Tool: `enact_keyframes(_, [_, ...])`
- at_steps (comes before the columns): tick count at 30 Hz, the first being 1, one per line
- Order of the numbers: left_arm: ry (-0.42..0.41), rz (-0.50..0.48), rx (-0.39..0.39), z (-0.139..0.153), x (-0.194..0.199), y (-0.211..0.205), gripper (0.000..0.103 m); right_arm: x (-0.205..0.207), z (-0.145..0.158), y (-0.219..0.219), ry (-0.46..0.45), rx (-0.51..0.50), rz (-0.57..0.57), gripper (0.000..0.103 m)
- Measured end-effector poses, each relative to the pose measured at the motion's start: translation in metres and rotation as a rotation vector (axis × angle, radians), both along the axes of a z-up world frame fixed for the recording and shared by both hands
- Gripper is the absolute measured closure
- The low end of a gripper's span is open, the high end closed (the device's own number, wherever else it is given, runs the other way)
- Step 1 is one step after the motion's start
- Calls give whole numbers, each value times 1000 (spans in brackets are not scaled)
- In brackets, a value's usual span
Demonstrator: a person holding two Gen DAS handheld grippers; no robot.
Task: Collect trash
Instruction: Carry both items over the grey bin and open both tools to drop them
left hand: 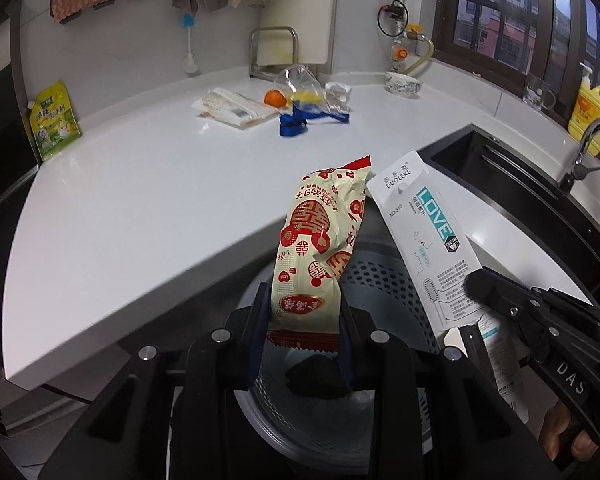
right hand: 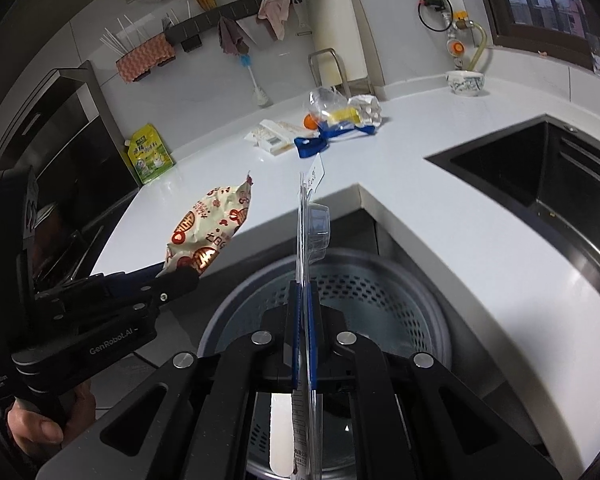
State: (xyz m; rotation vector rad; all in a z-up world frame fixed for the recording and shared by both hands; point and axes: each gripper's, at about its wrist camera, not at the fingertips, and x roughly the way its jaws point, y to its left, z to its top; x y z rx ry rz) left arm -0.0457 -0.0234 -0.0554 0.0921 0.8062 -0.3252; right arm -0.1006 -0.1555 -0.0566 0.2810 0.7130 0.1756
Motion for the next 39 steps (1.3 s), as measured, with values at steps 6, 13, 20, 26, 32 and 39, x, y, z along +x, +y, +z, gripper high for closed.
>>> enact_keyframes(6, [50,-17,23,-21,-4,-4,73,-7,-19,3,61,8,-7,100])
enact_keyframes(13, [102,-15,52,-41,2,-9,72,0,-39,-1,135,30,-30,100])
enact_keyframes(20, [147,-6,66,-53,8,-11,68,6,-54,-5,184,47,-52,98])
enact_keyframes(26, [130,27,47,-50,10,-4,34,5,-54,-9,177,31,-93,69])
enact_keyframes(32, [147,41,41,-51,12,-1,34,2,-49,-14,153,16,-113,68])
enact_keyframes(39, [131,44,44,-48,12,-1,34,3,-48,-12,148,15,-98,68])
